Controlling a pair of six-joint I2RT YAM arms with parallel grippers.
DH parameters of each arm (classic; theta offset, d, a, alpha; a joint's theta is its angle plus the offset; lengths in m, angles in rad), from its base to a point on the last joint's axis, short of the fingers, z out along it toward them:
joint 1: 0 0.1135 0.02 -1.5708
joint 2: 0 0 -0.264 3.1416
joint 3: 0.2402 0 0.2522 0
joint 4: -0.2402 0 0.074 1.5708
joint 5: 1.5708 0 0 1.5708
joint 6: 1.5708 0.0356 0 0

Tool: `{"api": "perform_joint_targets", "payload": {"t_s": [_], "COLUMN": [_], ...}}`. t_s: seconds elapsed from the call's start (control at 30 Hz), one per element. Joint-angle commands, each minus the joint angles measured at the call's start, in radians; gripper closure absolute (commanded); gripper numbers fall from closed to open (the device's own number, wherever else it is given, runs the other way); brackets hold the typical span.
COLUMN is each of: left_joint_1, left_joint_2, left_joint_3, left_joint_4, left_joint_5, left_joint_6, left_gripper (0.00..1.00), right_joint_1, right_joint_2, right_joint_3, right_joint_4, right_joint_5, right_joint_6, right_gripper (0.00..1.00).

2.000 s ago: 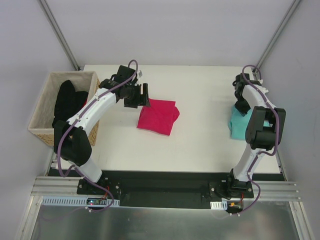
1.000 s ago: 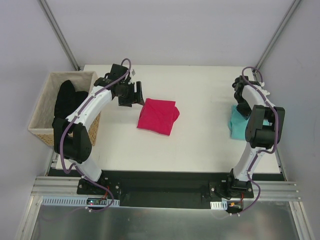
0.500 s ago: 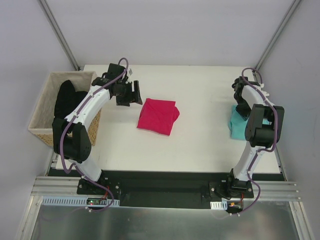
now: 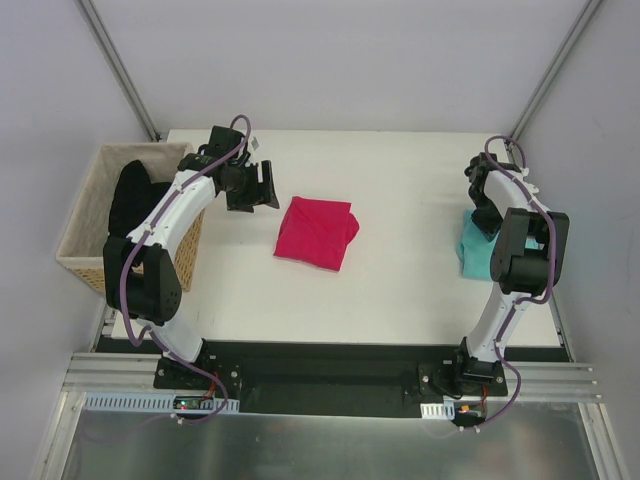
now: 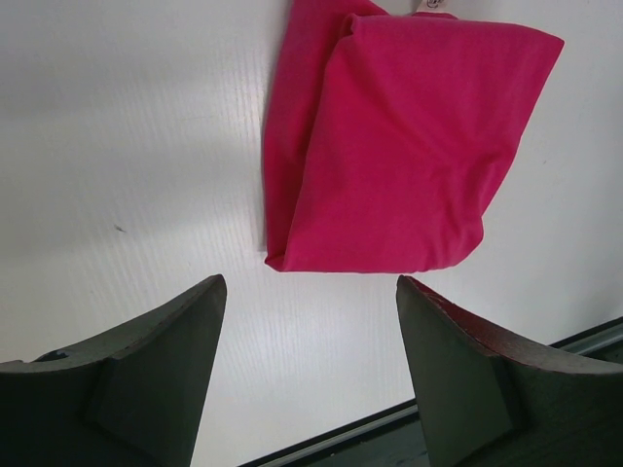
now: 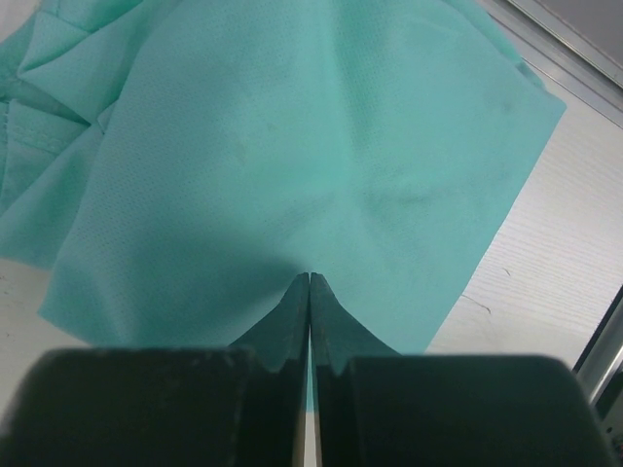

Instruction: Fold and stack the t-shirts

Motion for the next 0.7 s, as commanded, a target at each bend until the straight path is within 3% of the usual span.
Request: {"api": "perform_joint_targets", "payload": {"t_s": [0.0,0.67], "left_joint_1": [0.007,0.018], "left_joint_2": [-0.019,-0.046], "left_joint_3": [0.032,0.015], "left_joint_4": [-0.021,-0.021], "left_joint_5": [0.024,0.02], "left_joint_6": [0.014,0.014], "left_gripper": [0.29,0.29], "right_joint_1": [-0.008,-0.009], "right_joint_2": [-0.003,-0.001], "right_joint_3": [0.015,-0.004], "right_joint_4": [-0.008,0.019], "right_joint_5": [0.004,-0.061], "right_joint_6": [0.018,0.038], "right_gripper": [0.99,0.99]}}
